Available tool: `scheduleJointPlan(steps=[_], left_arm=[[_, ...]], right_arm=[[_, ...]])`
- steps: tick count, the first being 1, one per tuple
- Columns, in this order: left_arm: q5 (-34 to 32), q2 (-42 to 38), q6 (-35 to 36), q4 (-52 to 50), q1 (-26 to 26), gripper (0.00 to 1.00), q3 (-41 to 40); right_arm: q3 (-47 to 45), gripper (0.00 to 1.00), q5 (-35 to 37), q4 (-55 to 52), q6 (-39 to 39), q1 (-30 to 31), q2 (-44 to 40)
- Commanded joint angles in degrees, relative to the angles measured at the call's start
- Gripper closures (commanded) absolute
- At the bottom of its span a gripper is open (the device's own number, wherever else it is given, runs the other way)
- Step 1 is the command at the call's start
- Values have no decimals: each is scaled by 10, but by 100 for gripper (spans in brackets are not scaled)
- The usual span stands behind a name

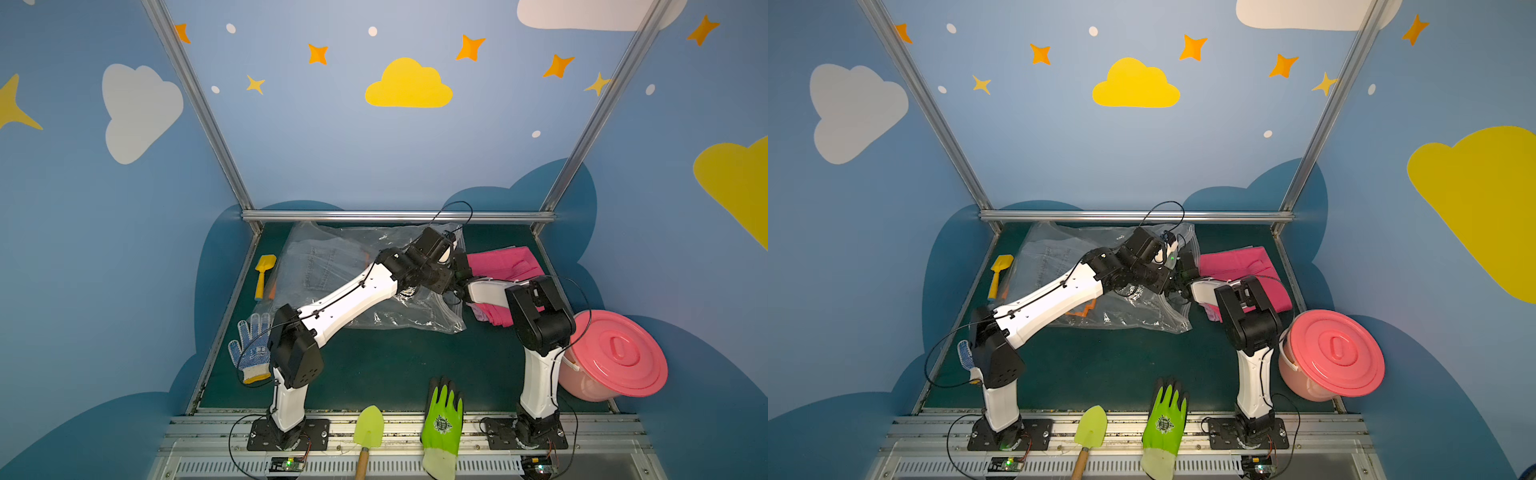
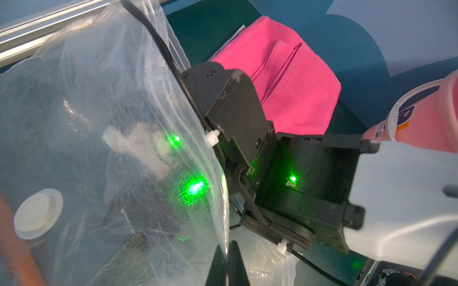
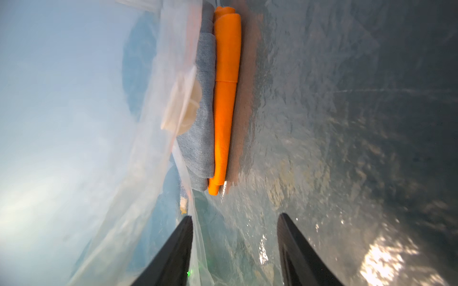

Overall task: Take the trousers out of the vacuum bag
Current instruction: Take out the trousers from the vacuum bag.

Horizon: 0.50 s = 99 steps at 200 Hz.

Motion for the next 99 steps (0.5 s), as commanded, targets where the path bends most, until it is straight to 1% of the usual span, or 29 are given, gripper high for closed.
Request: scheduleJointPlan(steps=[1, 38, 99], left_arm=[[-10, -32, 12, 5, -5, 95, 6], [-17, -38, 18, 8, -7, 95, 16], [-24, -37, 24, 3, -14, 95, 30]], right_arm=[[-12, 46, -9, 67, 30, 5, 8], [-19, 46, -14, 108, 60, 14, 23], [6, 46, -16, 100, 63, 36, 52]])
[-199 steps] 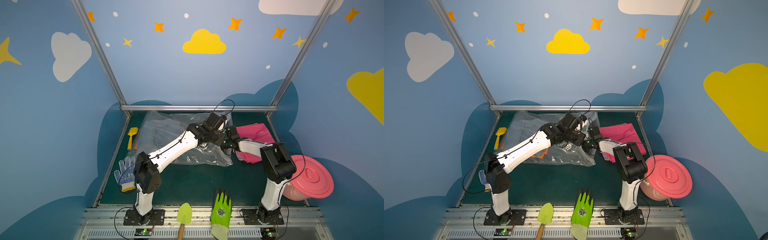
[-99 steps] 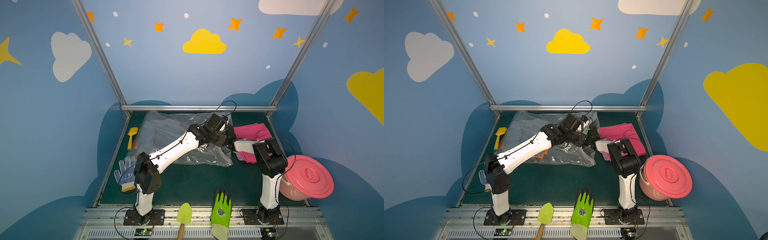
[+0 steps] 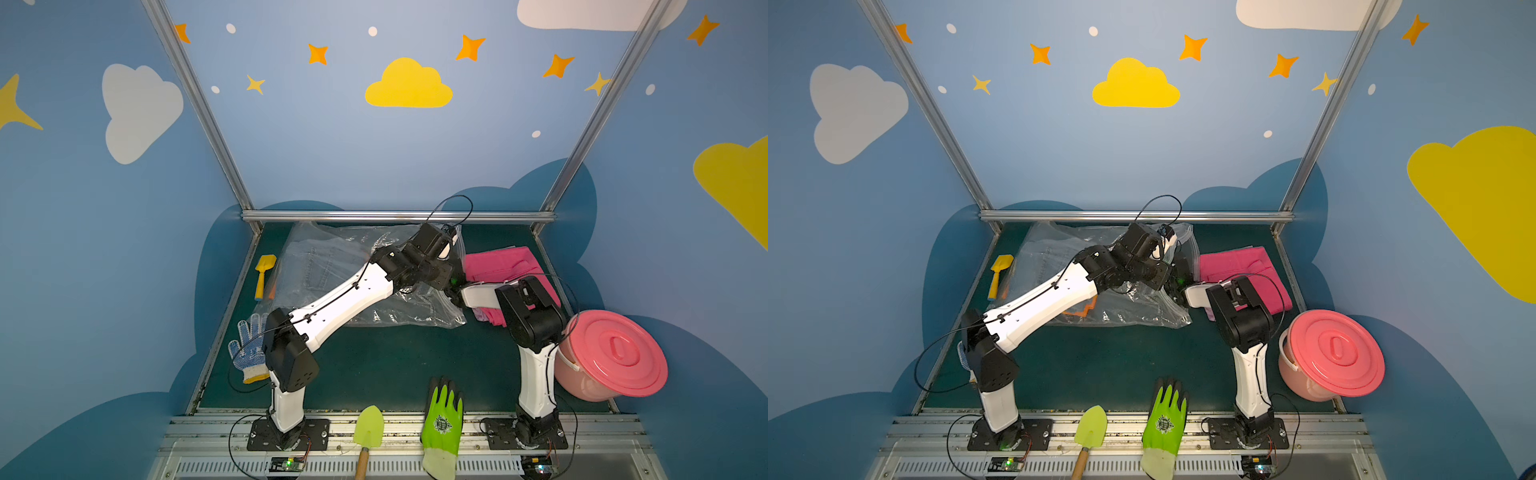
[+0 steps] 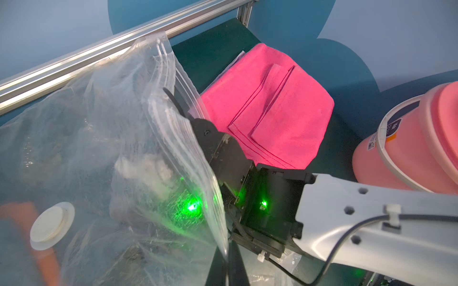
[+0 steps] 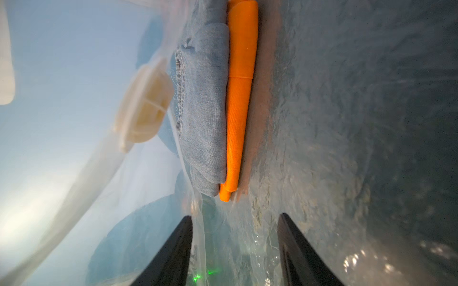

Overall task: Take the trousers out of the vacuum bag
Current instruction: Take out the trousers from the vacuum bag.

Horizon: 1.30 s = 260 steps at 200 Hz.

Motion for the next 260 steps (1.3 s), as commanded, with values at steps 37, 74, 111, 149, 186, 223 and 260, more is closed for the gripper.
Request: scheduleJointPlan(steps=[37, 74, 111, 149, 186, 223, 260], left_arm=[[-20, -17, 16, 4, -17, 95, 21], [-19, -15, 20, 3, -23, 95, 22], [-32, -4, 22, 6, -25, 95, 27], [-40, 7, 24, 2, -25, 95, 34], [-31, 10, 23, 1, -25, 95, 37], [-19, 1, 23, 1, -27, 95, 29], [-9, -11, 19, 11, -29, 95, 14]], right_arm=[[45, 46, -16, -8, 4, 24, 38], [76, 47, -23, -17, 9, 35, 55], [95, 48, -19, -31, 6, 59, 61], [77, 48, -11, -29, 6, 75, 54], [79, 48, -11, -39, 2, 90, 58], [113, 47, -23, -44, 1, 87, 84], [161, 45, -24, -51, 1, 87, 117]])
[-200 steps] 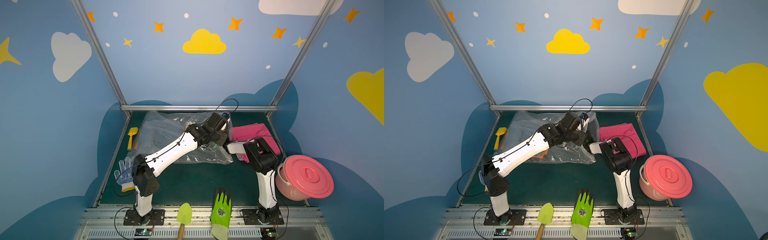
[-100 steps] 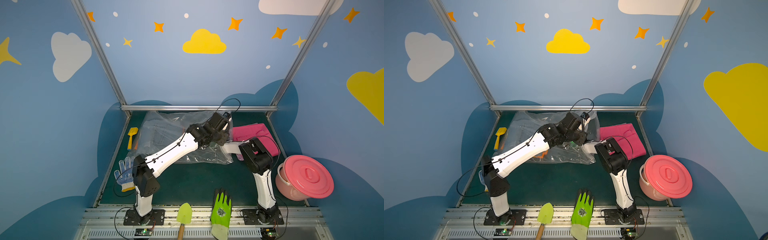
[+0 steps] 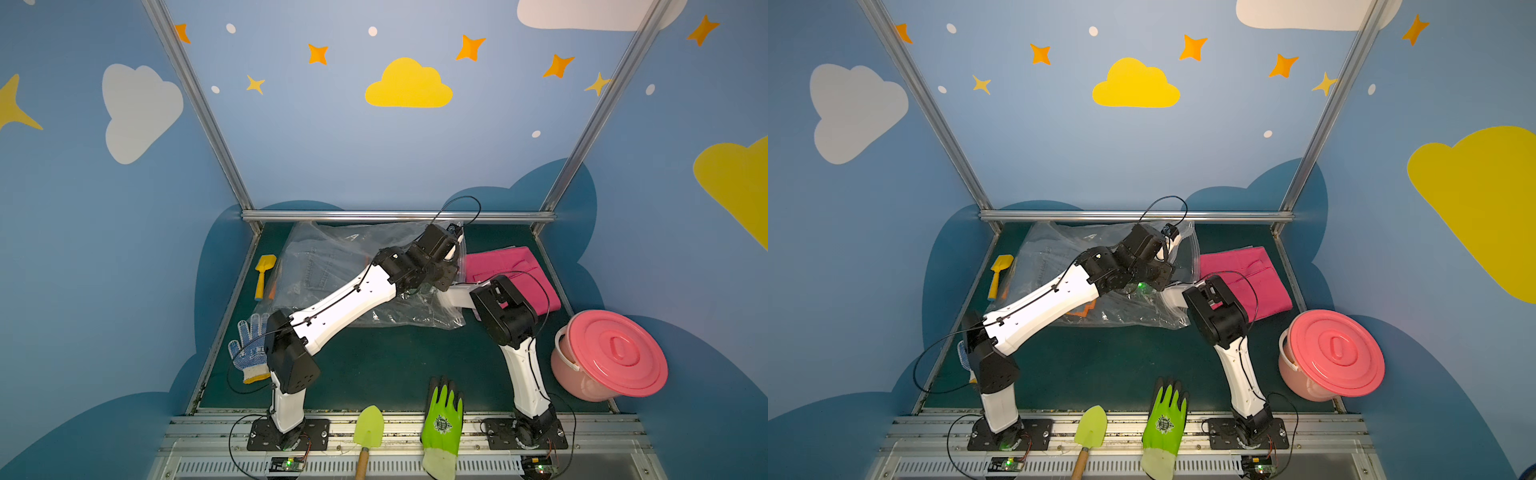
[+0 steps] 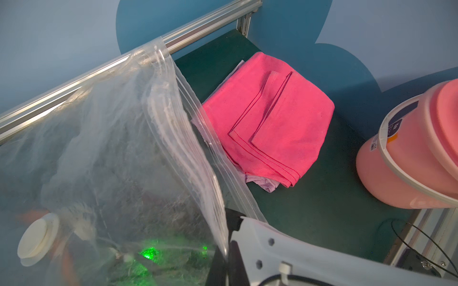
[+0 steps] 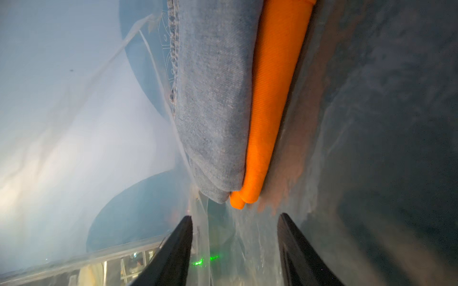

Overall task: Take the trousers out of the vacuum bag
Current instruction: Take out the trousers from the vacuum bag.

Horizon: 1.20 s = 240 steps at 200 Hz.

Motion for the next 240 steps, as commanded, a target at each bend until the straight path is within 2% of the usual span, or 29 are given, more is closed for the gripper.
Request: scheduleJointPlan(steps=[1, 92, 126, 240], left_arm=[[24, -13, 4, 18, -8, 95, -7], [39, -29, -3, 30, -11, 95, -27], [41, -33, -4, 32, -11, 95, -32], [46, -26, -6, 31, -11, 95, -32]], right_arm=[[33, 45, -8, -12, -3, 2, 22], [116, 44, 6, -16, 2, 7, 82], [141, 47, 1, 9, 17, 12, 102], [215, 56, 1, -10, 24, 26, 149]])
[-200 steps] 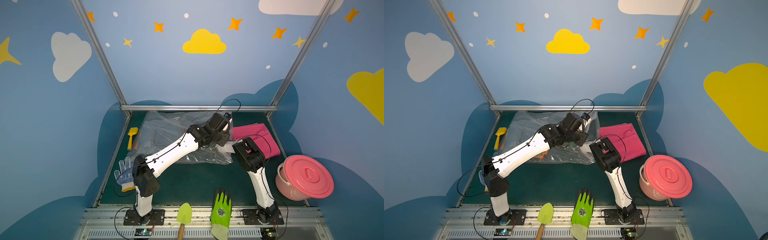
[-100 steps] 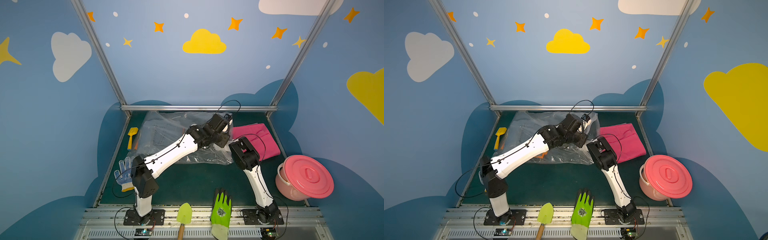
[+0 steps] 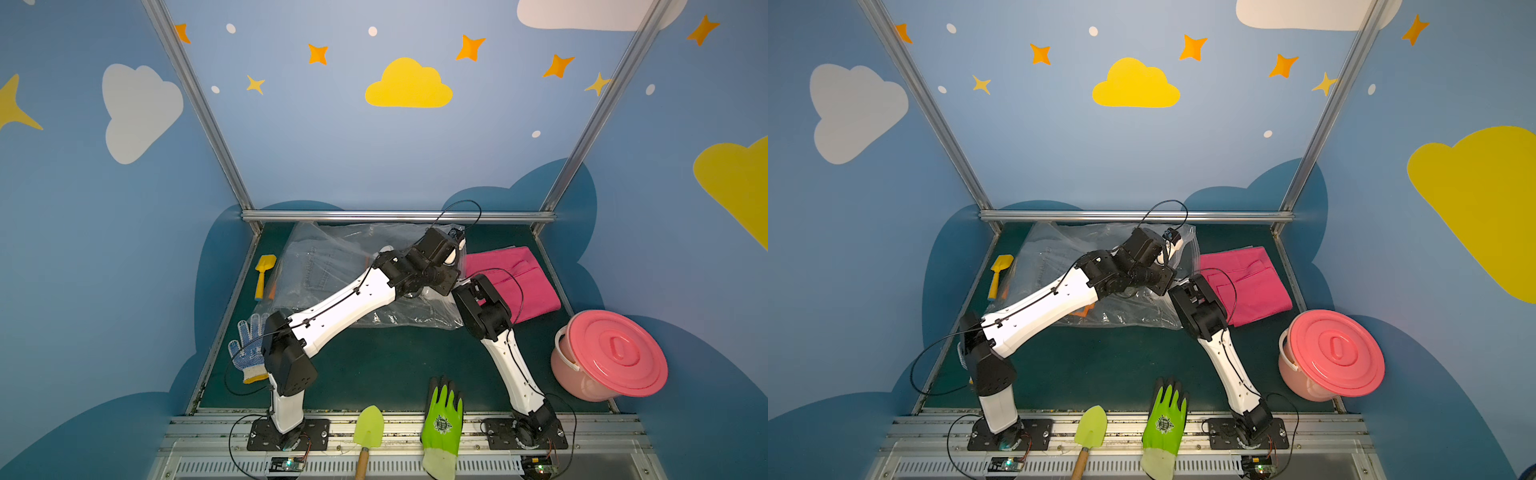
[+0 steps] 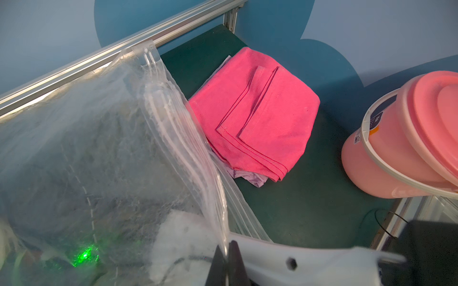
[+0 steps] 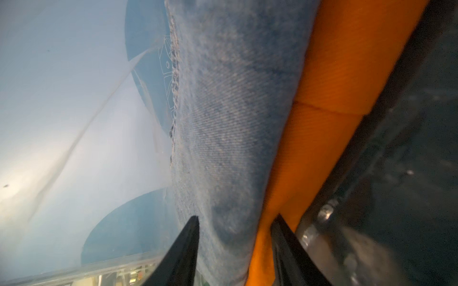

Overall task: Take the trousers out of the vacuum bag
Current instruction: Take out the trousers from the vacuum bag.

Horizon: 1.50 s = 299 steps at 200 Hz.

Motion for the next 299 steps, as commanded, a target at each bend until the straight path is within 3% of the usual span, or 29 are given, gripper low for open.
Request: scheduleJointPlan(steps=[1, 31, 67, 84, 299], left_arm=[[21, -14, -1, 15, -6, 95, -4], [21, -14, -1, 14, -6, 95, -5], [19, -15, -1, 14, -6, 95, -8], [18, -15, 0, 14, -6, 95, -9], [-29, -8, 0, 8, -6, 95, -9]], right_arm=[[22, 56, -2, 0, 1, 9, 17], [29, 65, -5, 11, 10, 10, 29], [27, 92, -4, 15, 9, 8, 31], [19, 100, -4, 22, 11, 5, 28], [-205, 100, -12, 107, -10, -77, -119]])
